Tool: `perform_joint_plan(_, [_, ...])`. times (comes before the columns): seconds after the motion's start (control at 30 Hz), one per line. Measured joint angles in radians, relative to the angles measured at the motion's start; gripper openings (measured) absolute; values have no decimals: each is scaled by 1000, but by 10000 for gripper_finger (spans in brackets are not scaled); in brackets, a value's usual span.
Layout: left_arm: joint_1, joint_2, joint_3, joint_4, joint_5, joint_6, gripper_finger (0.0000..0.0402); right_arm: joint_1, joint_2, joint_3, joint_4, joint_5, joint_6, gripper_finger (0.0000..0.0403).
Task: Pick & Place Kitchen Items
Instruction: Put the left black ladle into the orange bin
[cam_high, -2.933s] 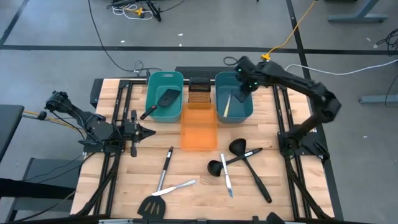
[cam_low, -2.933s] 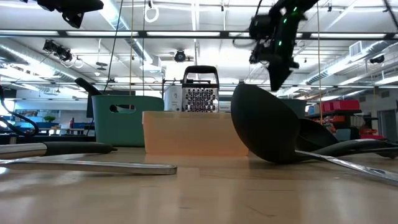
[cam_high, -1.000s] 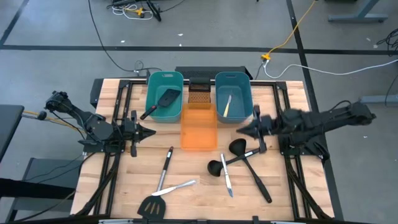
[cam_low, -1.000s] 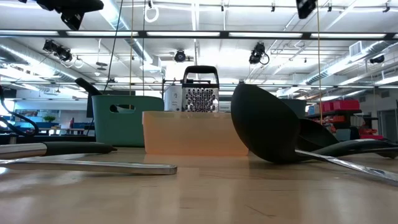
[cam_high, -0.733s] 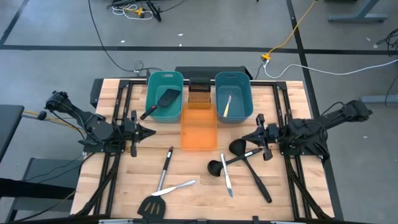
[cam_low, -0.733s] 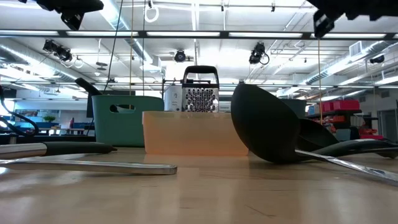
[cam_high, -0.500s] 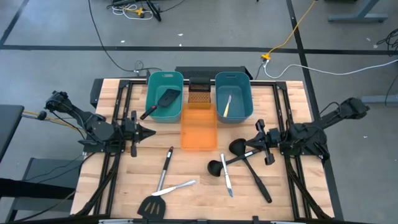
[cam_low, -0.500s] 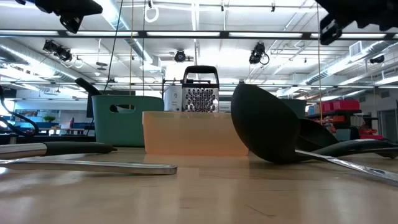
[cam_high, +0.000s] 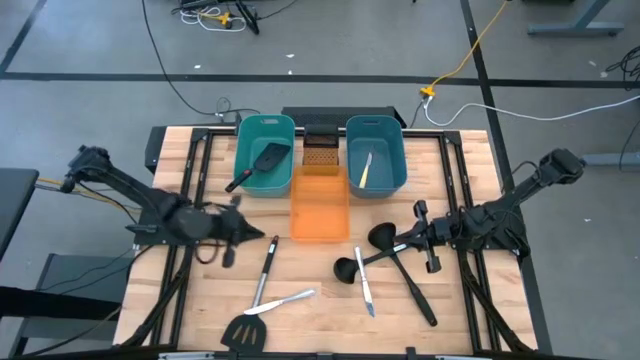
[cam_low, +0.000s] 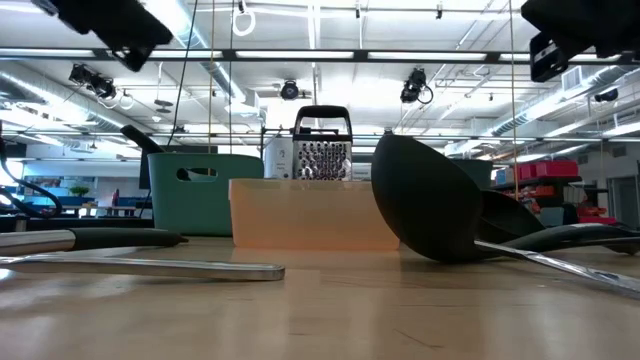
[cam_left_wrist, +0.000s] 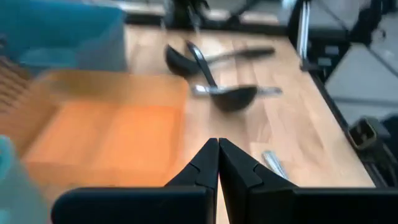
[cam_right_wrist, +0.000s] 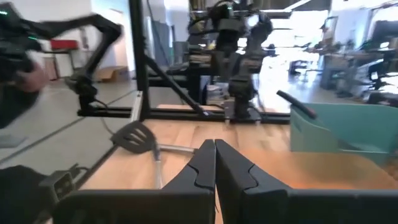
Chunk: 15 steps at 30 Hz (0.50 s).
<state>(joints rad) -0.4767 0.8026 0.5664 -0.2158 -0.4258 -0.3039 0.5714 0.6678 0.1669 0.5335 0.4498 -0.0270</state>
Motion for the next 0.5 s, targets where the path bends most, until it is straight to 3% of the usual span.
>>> perform_joint_plan(0.1, [43, 155, 103, -10, 64, 1, 16, 12, 0, 0, -1, 48, -21, 7])
perform_joint_plan(0.27, [98, 398, 342, -126, 110, 33, 25, 12, 0, -12, 4, 9, -37, 4])
perform_joint_plan(0.5, [160, 706, 741, -261, 211, 138, 82, 13, -54, -93, 71, 93, -43, 4])
